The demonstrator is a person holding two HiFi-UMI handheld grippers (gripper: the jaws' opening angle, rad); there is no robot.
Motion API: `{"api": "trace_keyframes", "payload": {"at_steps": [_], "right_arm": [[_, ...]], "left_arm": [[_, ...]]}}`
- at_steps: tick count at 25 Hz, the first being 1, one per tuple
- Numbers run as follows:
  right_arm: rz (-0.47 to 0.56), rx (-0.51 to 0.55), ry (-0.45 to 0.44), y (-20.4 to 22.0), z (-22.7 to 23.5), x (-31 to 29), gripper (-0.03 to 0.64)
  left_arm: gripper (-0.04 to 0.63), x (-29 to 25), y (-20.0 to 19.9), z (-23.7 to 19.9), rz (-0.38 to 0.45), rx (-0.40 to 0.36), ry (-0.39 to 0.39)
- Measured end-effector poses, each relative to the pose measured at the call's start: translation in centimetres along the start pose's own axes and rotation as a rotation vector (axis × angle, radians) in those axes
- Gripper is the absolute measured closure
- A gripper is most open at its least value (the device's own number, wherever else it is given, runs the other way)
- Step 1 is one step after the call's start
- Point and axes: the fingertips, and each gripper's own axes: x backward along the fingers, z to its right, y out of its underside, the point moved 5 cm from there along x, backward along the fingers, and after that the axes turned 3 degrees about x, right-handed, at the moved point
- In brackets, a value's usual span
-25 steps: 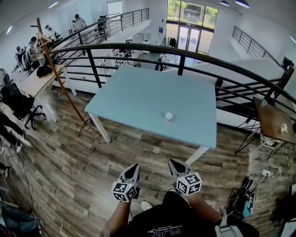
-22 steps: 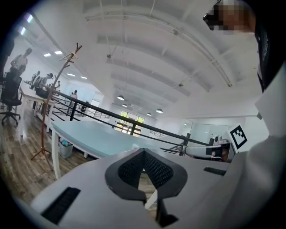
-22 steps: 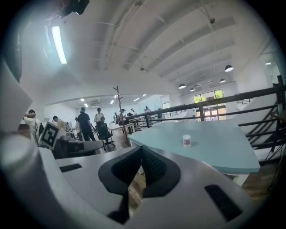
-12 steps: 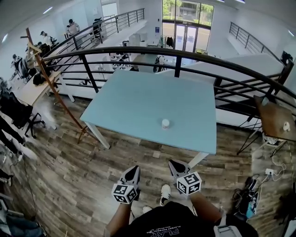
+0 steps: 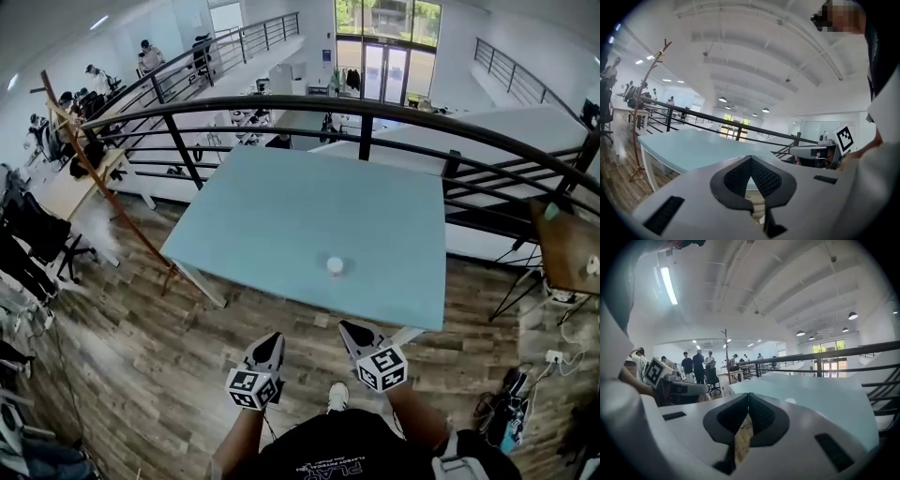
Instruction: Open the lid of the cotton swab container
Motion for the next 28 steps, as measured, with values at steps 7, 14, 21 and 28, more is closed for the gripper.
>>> {"api": "trace_keyframes", "payload": {"at_steps": [7,14,21,28], "right_arm": [[0.015,-0.105,0.029,0.3,5.4,-1.6,0.598],[0.009,-0.058,-0.033,-0.7,7.2,-3.1,0.598],[0.000,-0.078,-0.027,-0.6,8.6,-4.4,0.598],[-0.002,-0.051,-0.014,-2.1,9.9,-8.3,0.598]], "left_arm": [[0.591,-4.5,-0.2,1.1,-0.035,-0.054,0.017],[0.591,-7.1,-0.5,1.4,-0.058,-0.054,0.010],[0.591,-8.9,-1.3,0.3,-0.051,-0.053,0.011],[0.591,-12.5,-3.6,-2.6,-0.042,-0.025,0.052]]}}
